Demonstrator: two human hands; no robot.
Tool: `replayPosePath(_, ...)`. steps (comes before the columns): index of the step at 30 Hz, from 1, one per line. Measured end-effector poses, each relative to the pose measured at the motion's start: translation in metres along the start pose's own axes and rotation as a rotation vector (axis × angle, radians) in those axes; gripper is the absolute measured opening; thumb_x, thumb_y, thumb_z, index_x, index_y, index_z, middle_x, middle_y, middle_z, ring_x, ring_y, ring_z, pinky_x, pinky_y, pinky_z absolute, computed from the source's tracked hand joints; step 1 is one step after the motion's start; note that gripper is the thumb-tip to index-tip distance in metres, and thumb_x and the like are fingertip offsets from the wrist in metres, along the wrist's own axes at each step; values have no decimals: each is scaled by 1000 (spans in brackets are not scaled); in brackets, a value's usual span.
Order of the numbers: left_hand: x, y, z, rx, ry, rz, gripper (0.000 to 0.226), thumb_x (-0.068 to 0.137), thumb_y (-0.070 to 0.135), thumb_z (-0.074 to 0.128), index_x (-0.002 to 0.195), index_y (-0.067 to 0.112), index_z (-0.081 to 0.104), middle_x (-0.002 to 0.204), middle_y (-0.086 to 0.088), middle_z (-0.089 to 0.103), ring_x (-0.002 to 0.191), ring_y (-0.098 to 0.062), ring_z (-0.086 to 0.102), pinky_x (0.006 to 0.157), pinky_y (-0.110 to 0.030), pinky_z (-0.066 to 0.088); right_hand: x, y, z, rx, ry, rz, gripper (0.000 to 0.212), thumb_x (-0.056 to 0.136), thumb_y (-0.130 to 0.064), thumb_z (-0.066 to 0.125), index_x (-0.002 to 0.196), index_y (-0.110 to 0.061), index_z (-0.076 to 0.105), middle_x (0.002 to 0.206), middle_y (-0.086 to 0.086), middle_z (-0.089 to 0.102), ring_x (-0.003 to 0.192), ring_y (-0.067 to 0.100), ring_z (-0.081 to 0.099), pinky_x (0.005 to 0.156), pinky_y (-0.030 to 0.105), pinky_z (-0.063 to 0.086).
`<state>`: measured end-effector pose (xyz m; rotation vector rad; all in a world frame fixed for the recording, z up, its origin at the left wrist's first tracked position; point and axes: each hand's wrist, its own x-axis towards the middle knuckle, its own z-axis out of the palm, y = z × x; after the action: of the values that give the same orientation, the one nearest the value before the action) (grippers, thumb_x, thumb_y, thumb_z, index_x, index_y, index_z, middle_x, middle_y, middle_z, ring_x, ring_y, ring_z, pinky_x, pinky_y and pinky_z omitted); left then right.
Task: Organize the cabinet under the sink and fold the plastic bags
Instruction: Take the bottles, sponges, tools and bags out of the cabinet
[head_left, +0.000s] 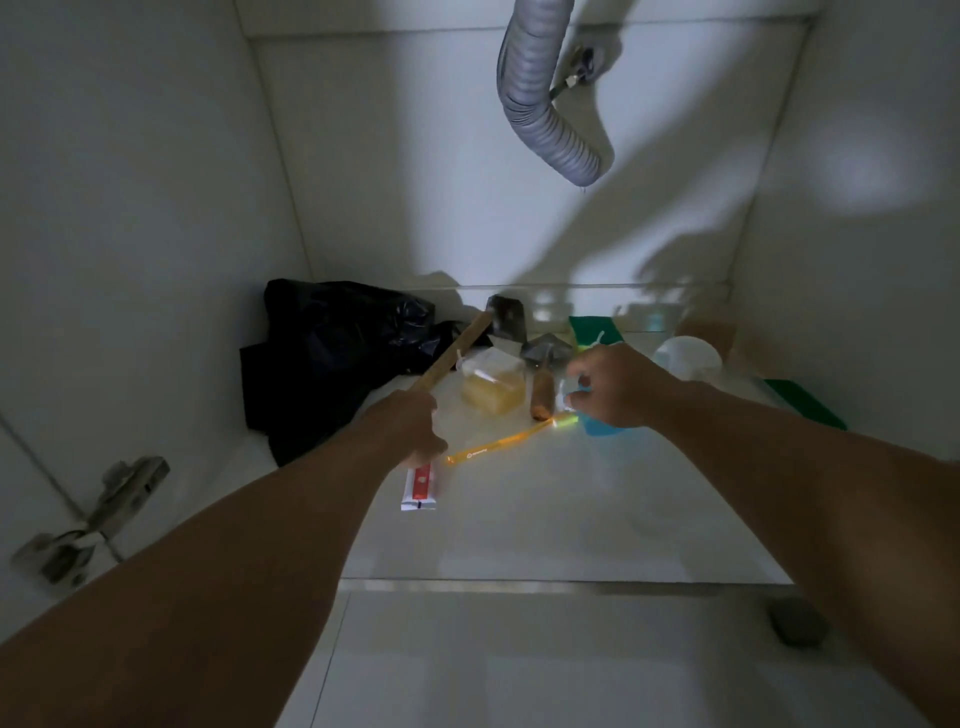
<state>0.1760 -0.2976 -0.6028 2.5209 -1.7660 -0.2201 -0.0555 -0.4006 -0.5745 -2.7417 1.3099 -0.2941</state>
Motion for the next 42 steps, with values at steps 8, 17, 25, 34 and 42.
replayPosePath(8,48,-19,0,-121,137,-52,25,92,19,62,115,11,59,105,-8,63,90,-23,62,81,-34,54,60,-10,8,-15,38,27,13,85,-30,66,77,-24,58,90,-2,61,91,23,61,78,28,46)
replayPosePath(17,87,-27,22,-207,200,-50,16,87,7,60,102,8,67,91,-11,64,81,-26,65,71,-35,56,100,-18,37,-96,34,107,20,88,-26,68,104,-16,70,104,4,68,95,22,63,82,30,51)
replayPosePath(25,92,-20,33,-195,298,-91,12,92,15,61,102,7,62,89,-10,60,81,-24,64,74,-36,58,103,-10,47,-112,-12,50,17,91,-22,61,99,-13,73,98,6,67,93,23,64,80,29,51)
replayPosePath(34,74,15,23,-13,364,30,27,88,17,62,114,11,61,105,-6,62,98,-21,58,88,-33,50,75,31,6,-225,-100,33,23,85,-25,65,97,-8,74,103,11,71,102,27,62,91,36,49)
replayPosePath(42,60,90,27,-244,514,374,36,88,29,52,115,8,64,122,-9,61,118,-27,49,99,-40,41,37,71,-20,-166,-145,191,32,92,-26,64,123,-19,67,131,2,61,121,22,55,102,30,41)
